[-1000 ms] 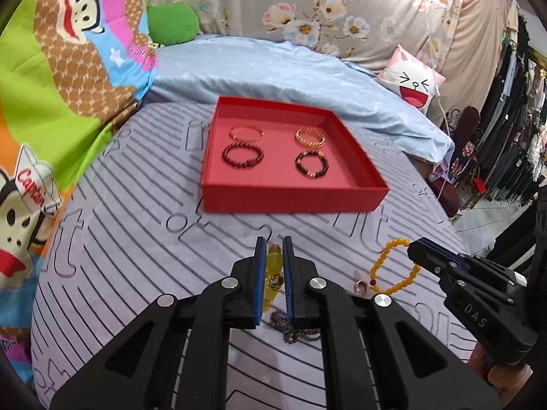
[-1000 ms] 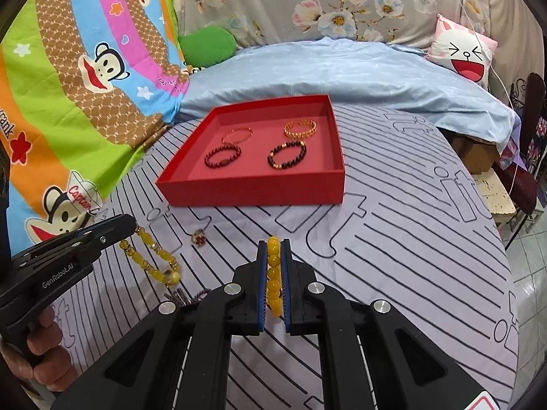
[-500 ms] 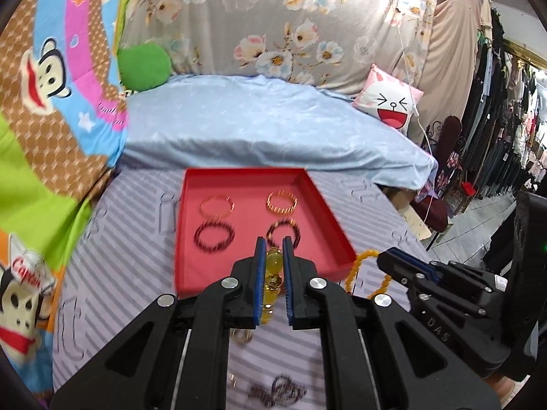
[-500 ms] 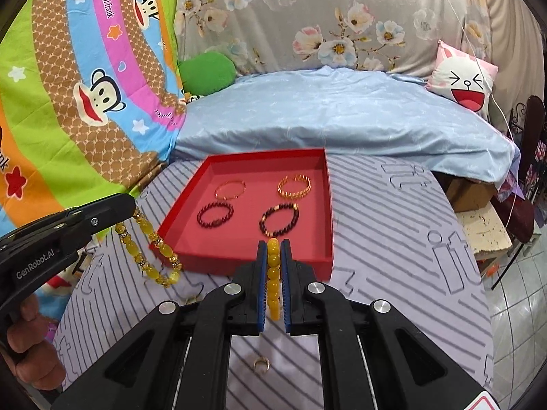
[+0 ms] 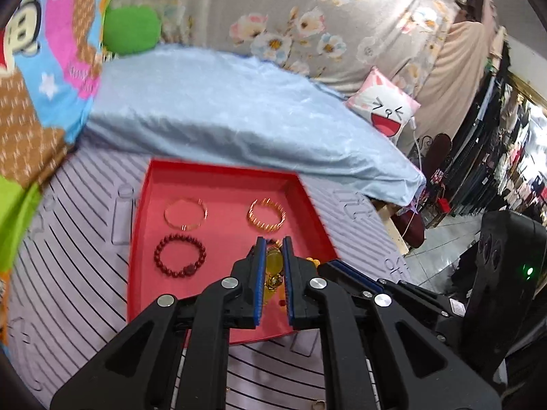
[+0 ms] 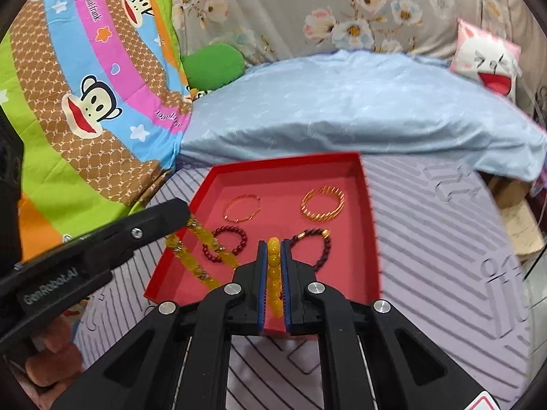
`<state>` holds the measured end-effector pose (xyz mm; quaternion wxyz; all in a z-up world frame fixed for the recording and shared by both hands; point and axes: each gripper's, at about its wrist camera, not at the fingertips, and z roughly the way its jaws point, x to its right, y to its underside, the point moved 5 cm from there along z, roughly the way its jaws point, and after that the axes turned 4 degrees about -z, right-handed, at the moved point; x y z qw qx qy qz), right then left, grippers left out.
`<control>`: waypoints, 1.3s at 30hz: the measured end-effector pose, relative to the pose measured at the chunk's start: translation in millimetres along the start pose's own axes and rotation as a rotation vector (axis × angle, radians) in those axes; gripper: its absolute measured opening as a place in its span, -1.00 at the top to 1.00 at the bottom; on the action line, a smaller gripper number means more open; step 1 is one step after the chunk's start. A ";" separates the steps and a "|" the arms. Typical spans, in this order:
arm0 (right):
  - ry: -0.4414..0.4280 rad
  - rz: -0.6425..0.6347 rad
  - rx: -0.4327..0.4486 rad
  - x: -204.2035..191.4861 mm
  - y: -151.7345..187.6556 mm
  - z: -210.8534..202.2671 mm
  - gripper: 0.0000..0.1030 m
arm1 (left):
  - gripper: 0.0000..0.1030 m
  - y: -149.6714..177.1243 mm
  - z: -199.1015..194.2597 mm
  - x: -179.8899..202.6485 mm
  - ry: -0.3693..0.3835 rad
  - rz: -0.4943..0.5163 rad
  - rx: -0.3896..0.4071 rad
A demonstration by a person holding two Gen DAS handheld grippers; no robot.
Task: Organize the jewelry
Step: 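Carry both yellow bracelets into the red tray and open both tools, then withdraw both tools from the tray toward the garnet strand and rings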
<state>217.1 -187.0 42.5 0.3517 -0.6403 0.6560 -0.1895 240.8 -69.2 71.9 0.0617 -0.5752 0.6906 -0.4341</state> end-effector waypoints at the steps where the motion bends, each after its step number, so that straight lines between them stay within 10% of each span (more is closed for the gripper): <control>1: -0.007 0.009 -0.014 1.0 3.4 6.3 0.86 | 0.82 4.9 8.6 -7.6 -0.011 -0.009 -0.019; 16: 0.088 -0.011 -0.088 22.1 29.0 38.9 0.86 | 0.82 37.3 30.4 -66.1 -0.292 0.061 -0.041; 27: 0.108 -0.032 -0.064 18.4 28.7 32.4 0.75 | 0.39 32.3 22.8 -66.2 -0.346 0.083 0.023; 39: 0.110 -0.043 -0.036 10.2 35.9 7.8 0.75 | 0.38 36.9 -3.2 -56.7 -0.350 0.095 0.063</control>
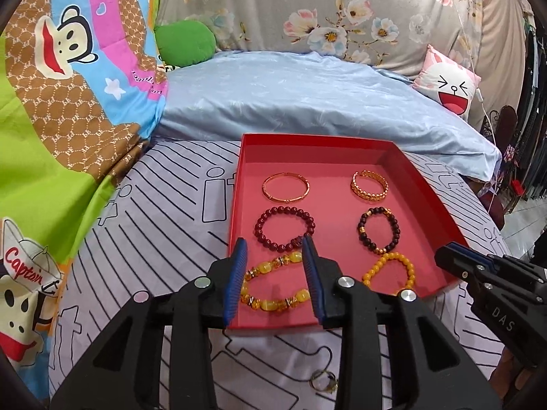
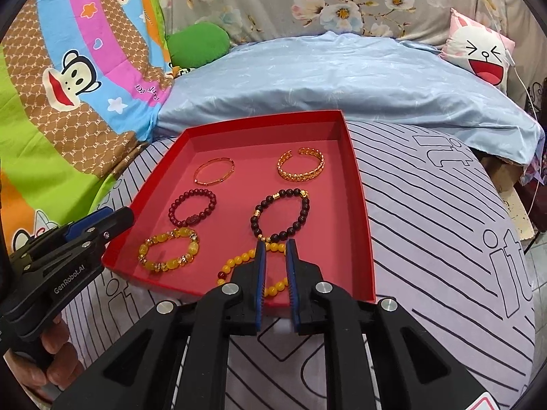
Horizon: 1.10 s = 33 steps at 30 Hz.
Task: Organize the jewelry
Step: 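Withdraw both tools from the tray toward the garnet strand and rings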
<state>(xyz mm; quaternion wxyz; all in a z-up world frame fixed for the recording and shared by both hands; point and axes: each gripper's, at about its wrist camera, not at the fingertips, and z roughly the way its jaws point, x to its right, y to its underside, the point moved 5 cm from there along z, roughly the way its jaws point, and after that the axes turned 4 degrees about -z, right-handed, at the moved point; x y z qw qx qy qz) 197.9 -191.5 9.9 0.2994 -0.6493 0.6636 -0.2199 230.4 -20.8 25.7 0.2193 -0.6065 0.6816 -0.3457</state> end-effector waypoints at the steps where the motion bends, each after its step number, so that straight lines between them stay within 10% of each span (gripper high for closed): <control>1: 0.001 -0.003 0.002 -0.7 2.3 -3.0 0.75 | 0.38 1.5 -2.8 0.1 -0.002 0.000 0.002; 33: -0.025 0.037 -0.081 -7.0 115.5 -57.0 0.59 | 0.27 112.5 -70.6 -5.6 0.039 -0.062 -0.067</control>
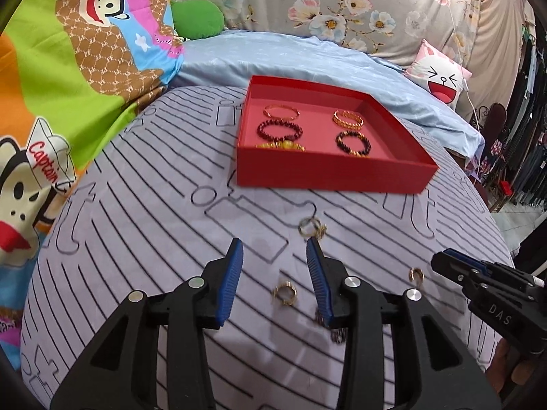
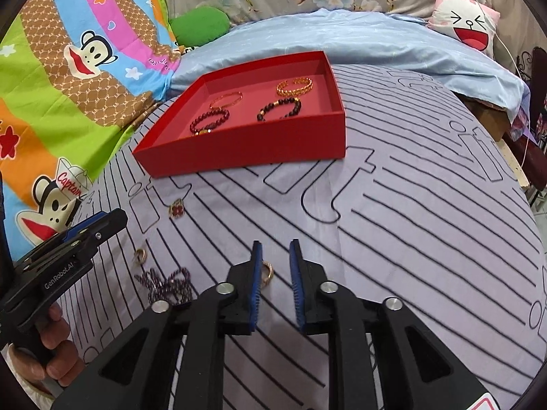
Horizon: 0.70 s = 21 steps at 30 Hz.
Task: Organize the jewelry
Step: 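Withdraw both tools from the tray toward the garnet strand and rings, then lower the left tool onto the dark garnet bead strand and close it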
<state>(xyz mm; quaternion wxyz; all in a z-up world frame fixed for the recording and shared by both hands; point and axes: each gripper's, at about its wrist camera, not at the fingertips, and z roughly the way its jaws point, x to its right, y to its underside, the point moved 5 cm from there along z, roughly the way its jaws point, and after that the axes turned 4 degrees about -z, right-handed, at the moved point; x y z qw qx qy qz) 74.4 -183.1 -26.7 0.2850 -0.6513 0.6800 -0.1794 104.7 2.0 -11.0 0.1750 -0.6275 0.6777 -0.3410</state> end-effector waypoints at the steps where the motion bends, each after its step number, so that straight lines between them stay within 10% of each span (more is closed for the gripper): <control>1: 0.002 -0.003 0.000 -0.2 2.8 -0.6 0.59 | 0.26 4.4 -1.7 0.7 0.004 0.003 -0.003; 21: 0.006 0.027 0.009 7.9 16.7 -13.2 0.57 | -0.04 43.1 -6.8 34.4 0.067 0.024 -0.070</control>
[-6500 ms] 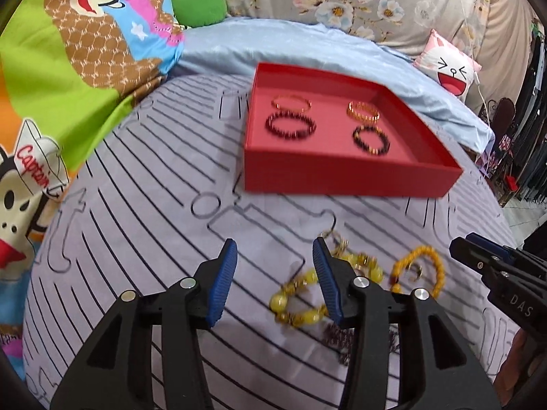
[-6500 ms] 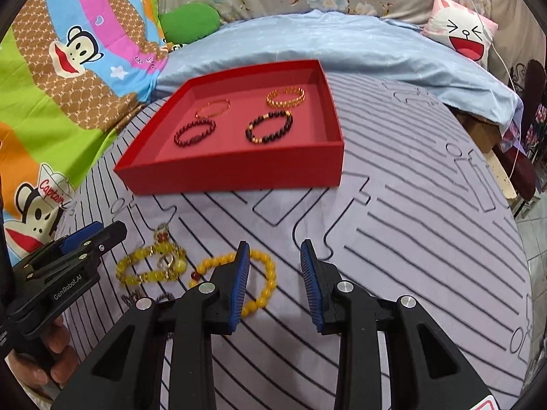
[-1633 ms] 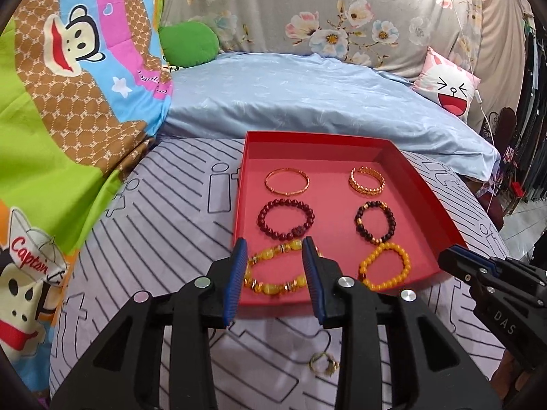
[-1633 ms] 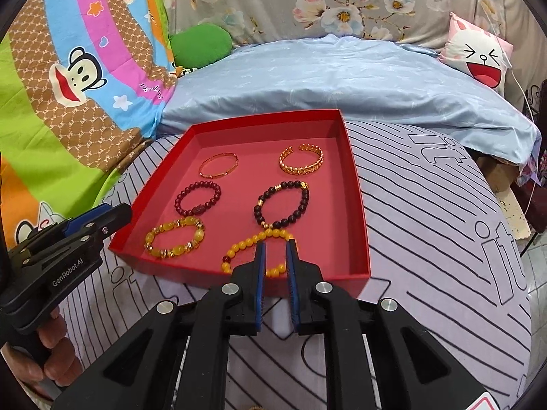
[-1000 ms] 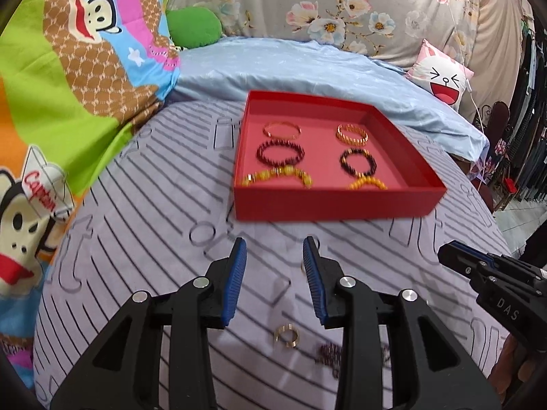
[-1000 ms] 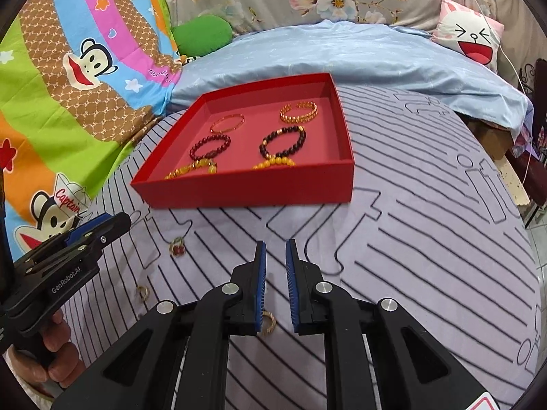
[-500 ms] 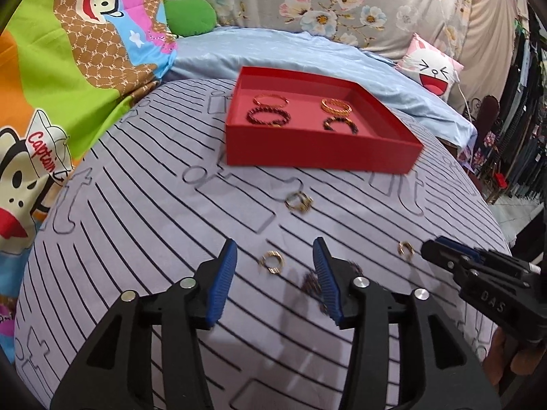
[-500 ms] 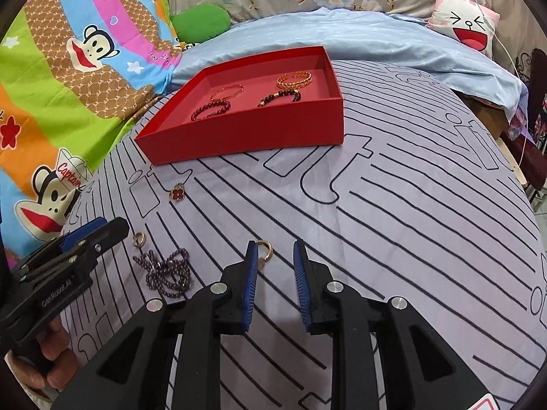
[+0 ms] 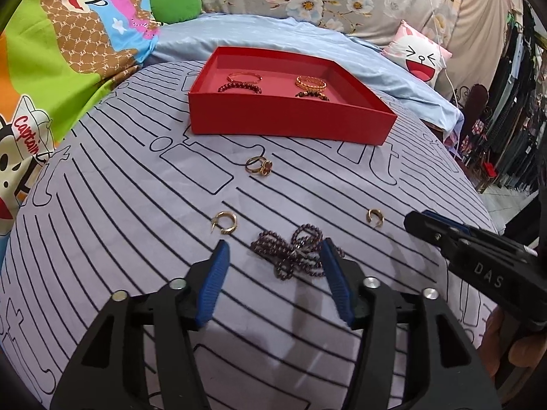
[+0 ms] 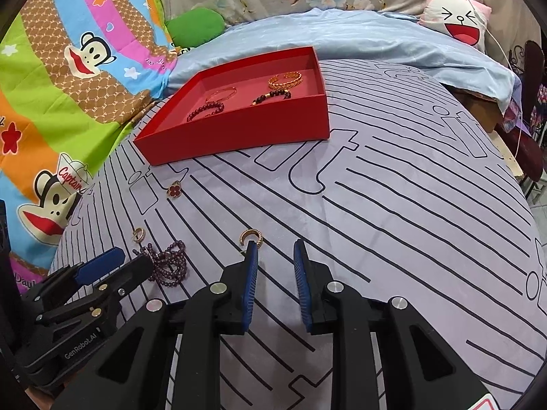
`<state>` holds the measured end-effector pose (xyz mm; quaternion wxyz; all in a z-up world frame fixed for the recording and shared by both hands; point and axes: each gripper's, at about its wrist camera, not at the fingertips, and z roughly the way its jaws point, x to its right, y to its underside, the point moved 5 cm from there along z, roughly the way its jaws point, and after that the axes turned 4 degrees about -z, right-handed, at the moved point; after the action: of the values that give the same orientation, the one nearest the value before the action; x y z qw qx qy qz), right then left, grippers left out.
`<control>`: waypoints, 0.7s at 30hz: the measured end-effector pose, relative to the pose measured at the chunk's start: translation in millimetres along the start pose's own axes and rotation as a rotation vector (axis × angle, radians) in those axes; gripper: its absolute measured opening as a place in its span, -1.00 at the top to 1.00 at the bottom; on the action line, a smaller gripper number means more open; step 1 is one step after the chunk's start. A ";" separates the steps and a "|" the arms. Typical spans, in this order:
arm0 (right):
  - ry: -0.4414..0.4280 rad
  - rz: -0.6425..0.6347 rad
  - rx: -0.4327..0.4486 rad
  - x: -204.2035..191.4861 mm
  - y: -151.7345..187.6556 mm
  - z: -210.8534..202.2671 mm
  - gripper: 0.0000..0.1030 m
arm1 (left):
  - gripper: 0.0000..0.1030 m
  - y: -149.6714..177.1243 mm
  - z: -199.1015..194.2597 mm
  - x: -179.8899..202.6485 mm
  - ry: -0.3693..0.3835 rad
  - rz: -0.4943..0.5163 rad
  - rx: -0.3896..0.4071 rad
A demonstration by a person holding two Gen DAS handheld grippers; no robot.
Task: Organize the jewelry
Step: 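Lower the left tool onto the dark garnet bead strand and close it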
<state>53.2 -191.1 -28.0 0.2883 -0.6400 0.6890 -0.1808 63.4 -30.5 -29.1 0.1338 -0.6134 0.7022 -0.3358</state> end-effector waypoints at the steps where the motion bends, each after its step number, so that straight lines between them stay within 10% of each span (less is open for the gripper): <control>1: 0.000 0.002 0.001 0.6 -0.1 -0.5 0.57 | -0.04 -1.4 2.3 2.0 -0.005 -0.002 -0.002; 8: -0.007 -0.001 0.002 -0.6 -0.8 -1.7 0.57 | -0.01 0.4 15.5 -0.4 -0.035 -0.014 -0.024; 21: -0.032 -0.023 -0.005 -15.0 2.2 0.6 0.57 | 0.75 2.3 7.4 -14.7 -0.001 -0.024 -0.016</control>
<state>52.1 -176.0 -27.3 0.2956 -0.6511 0.6775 -0.1723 69.2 -18.7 -39.3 0.1255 -0.6230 0.6973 -0.3315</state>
